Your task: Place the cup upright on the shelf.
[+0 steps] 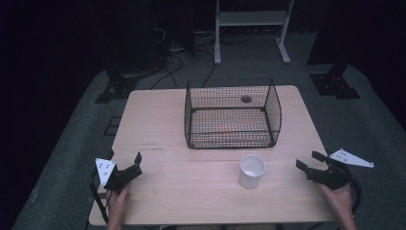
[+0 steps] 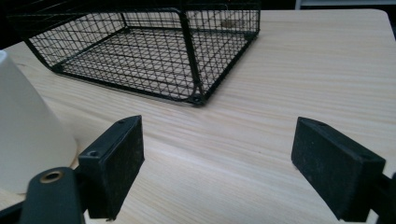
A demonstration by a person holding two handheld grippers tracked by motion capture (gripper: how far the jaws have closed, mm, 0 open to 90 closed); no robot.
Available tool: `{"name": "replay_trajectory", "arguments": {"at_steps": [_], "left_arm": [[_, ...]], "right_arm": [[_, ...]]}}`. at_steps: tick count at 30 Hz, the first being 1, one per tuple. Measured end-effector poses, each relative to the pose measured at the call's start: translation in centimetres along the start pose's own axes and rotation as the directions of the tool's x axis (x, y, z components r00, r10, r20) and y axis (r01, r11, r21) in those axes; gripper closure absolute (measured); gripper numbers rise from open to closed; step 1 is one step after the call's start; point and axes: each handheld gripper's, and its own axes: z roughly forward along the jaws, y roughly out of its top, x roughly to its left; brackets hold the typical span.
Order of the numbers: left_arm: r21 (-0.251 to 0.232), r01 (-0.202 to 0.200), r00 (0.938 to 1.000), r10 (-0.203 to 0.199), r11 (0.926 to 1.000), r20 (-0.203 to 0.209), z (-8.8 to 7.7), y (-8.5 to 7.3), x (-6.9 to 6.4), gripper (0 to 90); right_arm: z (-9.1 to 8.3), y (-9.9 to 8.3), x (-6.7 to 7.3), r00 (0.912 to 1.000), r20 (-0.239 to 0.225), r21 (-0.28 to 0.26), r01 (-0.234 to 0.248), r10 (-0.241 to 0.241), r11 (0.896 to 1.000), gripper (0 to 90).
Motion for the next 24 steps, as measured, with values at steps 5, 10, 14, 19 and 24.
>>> {"name": "replay_trajectory", "arguments": {"at_steps": [5,10,14,19,24], "left_arm": [[-0.001,0.0,1.0,0.0,1.0,0.002,0.0,0.0,0.0,0.0],[0.0,-0.004,1.0,0.004,1.0,0.003,0.0,0.0,0.0,0.0],[-0.001,-0.004,1.0,0.004,1.0,0.005,0.0,0.0,0.0,0.0],[-0.002,0.001,1.0,-0.001,1.0,0.004,0.0,0.0,0.0,0.0],[-0.002,0.0,1.0,0.0,1.0,0.005,0.0,0.0,0.0,0.0]], "right_arm": [[0.0,0.7,0.8,0.9993,-0.023,0.004,0.03,-0.03,1.0,13.6],[-0.1,1.1,1.3,0.9975,-0.048,0.007,0.053,-0.052,0.999,13.1],[-0.2,1.3,1.9,0.9957,-0.07,0.008,0.061,-0.06,0.998,12.3],[0.1,2.0,3.4,0.9889,-0.116,0.018,0.095,-0.092,0.995,10.4],[0.4,2.5,4.6,0.9816,-0.148,0.024,0.126,-0.121,0.992,9.4]]}}
